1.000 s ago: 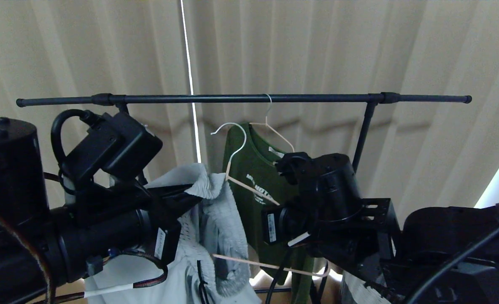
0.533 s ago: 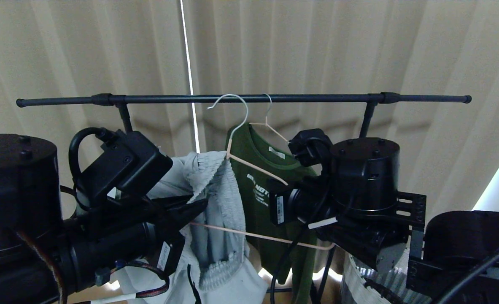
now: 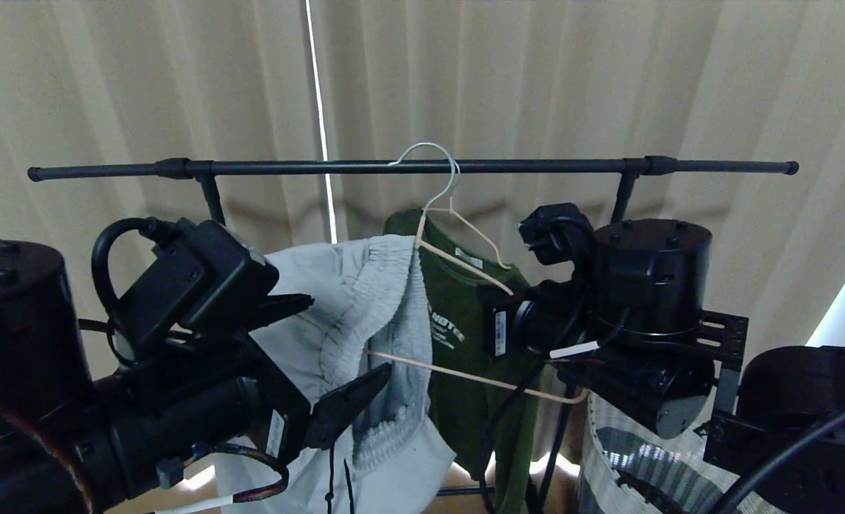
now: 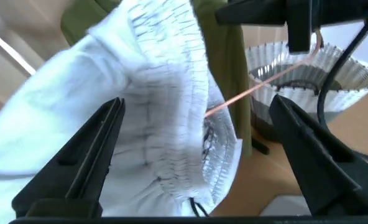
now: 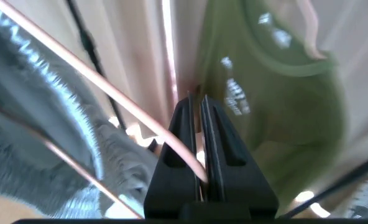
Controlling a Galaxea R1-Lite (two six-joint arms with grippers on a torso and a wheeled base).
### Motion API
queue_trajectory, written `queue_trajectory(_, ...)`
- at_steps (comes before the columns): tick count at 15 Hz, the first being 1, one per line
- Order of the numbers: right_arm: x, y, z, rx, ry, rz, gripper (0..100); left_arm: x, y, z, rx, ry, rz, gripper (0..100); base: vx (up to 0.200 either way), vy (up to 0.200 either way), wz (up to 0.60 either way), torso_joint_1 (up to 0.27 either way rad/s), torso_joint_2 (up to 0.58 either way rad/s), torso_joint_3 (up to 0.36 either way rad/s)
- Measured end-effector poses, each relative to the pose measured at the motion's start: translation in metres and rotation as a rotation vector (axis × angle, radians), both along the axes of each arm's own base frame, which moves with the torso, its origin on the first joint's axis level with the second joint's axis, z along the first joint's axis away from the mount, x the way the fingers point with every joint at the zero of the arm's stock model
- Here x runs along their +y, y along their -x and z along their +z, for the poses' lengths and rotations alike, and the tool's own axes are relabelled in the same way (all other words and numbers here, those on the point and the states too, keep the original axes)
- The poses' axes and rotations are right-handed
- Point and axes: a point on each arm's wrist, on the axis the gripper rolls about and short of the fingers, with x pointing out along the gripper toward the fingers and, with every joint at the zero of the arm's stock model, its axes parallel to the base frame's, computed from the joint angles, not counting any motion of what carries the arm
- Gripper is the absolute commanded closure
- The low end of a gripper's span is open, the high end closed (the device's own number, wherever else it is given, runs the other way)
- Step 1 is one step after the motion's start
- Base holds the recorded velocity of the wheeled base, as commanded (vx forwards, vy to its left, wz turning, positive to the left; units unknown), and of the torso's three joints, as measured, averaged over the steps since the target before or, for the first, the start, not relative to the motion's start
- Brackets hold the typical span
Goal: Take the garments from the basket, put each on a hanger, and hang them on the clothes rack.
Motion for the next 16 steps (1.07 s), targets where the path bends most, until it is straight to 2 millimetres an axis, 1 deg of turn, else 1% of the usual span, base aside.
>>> queue_trajectory(2,-0.013,-0.004,0.001,-0.009,0.022,-0.024,100,0.007,0.005,-0.003,-0.059,-0.028,-0.022,0,0.000,0.000,0.00,0.000,0.00,0.000)
queue_trajectory(3,-0.020,-0.002,0.001,-0.008,0.034,-0.020,100,0.012,0.005,-0.004,-0.072,-0.031,-0.040,0,0.000,0.000,0.00,0.000,0.00,0.000)
queue_trajectory(6,-0.036,0.009,-0.001,0.000,0.060,-0.002,100,0.029,0.001,0.001,-0.127,-0.038,-0.092,0,0.000,0.000,0.00,0.000,0.00,0.000)
queue_trajectory(8,-0.042,0.017,-0.006,0.017,0.075,0.004,100,0.037,-0.004,0.009,-0.207,-0.075,-0.146,0,0.000,0.000,0.00,0.000,0.00,0.000)
queue_trajectory(10,-0.040,0.023,-0.009,0.023,0.081,0.023,100,0.036,-0.010,0.013,-0.256,-0.118,-0.149,0,0.000,0.000,0.00,0.000,0.00,0.000)
queue_trajectory(13,-0.035,0.027,-0.009,0.012,0.072,0.047,100,0.026,-0.028,0.004,-0.285,-0.221,-0.178,0,0.000,0.000,0.00,0.000,0.00,0.000)
queue_trajectory(16,-0.032,0.029,-0.007,-0.022,0.070,0.066,100,0.018,-0.045,-0.001,-0.305,-0.253,-0.182,0,0.000,0.000,0.00,0.000,0.00,0.000)
